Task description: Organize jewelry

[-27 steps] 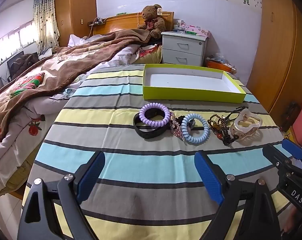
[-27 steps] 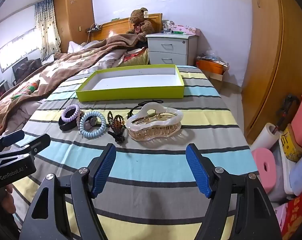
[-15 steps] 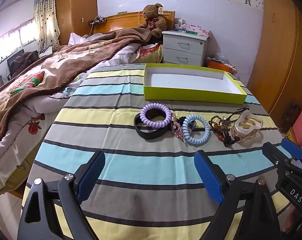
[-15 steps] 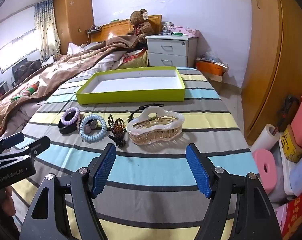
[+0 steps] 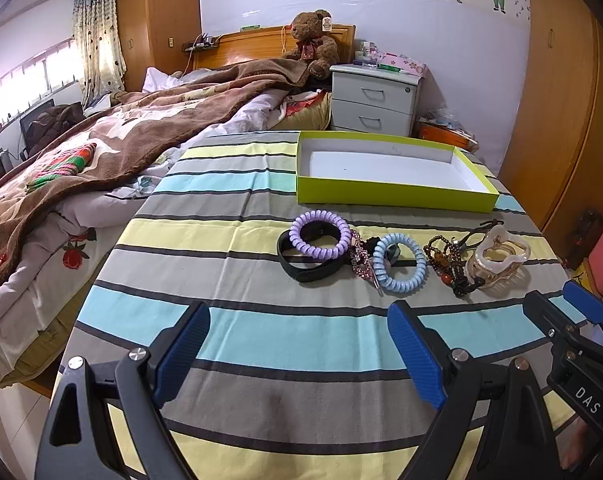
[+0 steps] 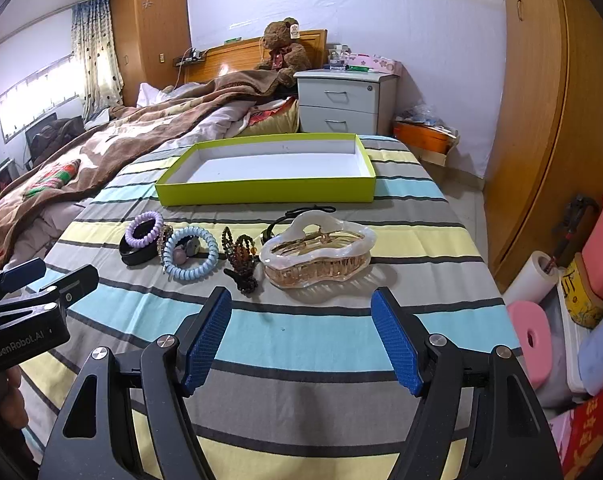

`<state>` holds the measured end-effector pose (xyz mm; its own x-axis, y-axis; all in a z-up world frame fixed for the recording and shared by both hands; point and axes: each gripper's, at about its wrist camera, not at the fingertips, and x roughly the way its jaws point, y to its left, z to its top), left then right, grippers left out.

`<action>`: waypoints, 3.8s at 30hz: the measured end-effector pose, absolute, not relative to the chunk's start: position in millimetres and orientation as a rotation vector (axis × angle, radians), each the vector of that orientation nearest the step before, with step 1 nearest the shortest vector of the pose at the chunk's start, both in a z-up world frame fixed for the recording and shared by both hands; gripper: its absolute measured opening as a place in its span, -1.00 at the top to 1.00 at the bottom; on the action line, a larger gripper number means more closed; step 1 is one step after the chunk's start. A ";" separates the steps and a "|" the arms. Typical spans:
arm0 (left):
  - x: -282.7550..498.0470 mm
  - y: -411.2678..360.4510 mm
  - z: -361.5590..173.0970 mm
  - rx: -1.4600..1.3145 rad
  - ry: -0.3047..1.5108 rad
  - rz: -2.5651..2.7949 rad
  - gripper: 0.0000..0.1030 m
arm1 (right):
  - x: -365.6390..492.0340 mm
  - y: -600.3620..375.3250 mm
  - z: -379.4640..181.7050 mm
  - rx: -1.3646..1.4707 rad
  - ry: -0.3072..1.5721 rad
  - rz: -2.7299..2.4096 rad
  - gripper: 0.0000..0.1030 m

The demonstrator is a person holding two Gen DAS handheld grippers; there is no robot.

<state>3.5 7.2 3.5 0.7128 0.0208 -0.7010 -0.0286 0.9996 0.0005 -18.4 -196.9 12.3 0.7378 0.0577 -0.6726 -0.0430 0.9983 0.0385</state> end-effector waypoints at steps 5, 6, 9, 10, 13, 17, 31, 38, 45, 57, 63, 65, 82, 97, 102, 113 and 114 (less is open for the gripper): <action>4.4 6.3 4.2 -0.009 0.779 0.027 -0.78 | -18.2 -197.3 11.9 0.024 0.736 0.054 -0.40; 4.4 6.3 4.5 -0.010 0.777 0.028 -0.78 | -18.2 -197.4 12.0 0.023 0.737 0.054 -0.40; 2.7 6.0 3.6 -0.011 0.774 0.033 -0.78 | -18.0 -198.1 11.7 0.024 0.737 0.054 -0.40; 2.7 6.0 3.7 -0.012 0.774 0.033 -0.78 | -18.2 -197.7 11.5 0.023 0.737 0.054 -0.40; 2.5 5.5 2.6 -0.011 0.776 0.032 -0.78 | -18.1 -198.1 11.8 0.023 0.738 0.055 -0.40; 2.0 5.3 2.9 -0.011 0.780 0.029 -0.78 | -18.5 -197.6 11.7 0.024 0.737 0.054 -0.40; 0.2 4.9 3.0 -0.010 0.779 0.031 -0.78 | -19.3 -198.2 12.0 0.023 0.737 0.053 -0.40; -2.2 5.1 3.2 -0.013 0.779 0.031 -0.78 | -18.8 -198.1 11.9 0.023 0.737 0.053 -0.40; -1.2 6.3 3.4 -0.012 0.779 0.031 -0.78 | -18.7 -198.3 11.9 0.023 0.737 0.052 -0.40; -0.2 10.7 3.1 -0.016 0.786 0.033 -0.78 | -13.6 -199.9 14.7 0.026 0.740 0.046 -0.40; 2.4 9.8 3.1 -0.014 0.789 0.034 -0.78 | -11.6 -200.7 14.9 0.025 0.745 0.043 -0.40; 2.0 9.9 3.0 -0.016 0.786 0.033 -0.78 | -10.5 -201.0 15.1 0.025 0.746 0.041 -0.40; 29.7 19.0 -9.2 -0.014 0.875 -0.026 -0.78 | 24.3 -242.1 6.5 0.238 0.836 -0.051 -0.40; 69.7 49.5 -5.6 -0.127 0.932 -0.047 -0.71 | 65.5 -248.0 -15.7 0.362 0.954 -0.070 0.02; 87.5 47.7 -9.1 -0.127 0.961 -0.077 -0.62 | 69.2 -254.8 -13.9 0.372 0.957 -0.066 0.22; 106.2 34.7 -15.4 -0.120 1.007 -0.126 -0.58 | 68.1 -264.8 -2.9 0.247 0.985 -0.038 0.68; 107.3 33.0 -15.1 -0.115 1.006 -0.130 -0.58 | 66.7 -263.2 -3.2 0.228 0.989 -0.036 0.66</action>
<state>107.3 33.0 -15.1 0.5282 -0.1618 -0.8335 0.0561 0.9862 -0.1559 66.7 -263.2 -3.2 0.5508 0.0732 -0.8314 0.1339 0.9755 0.1746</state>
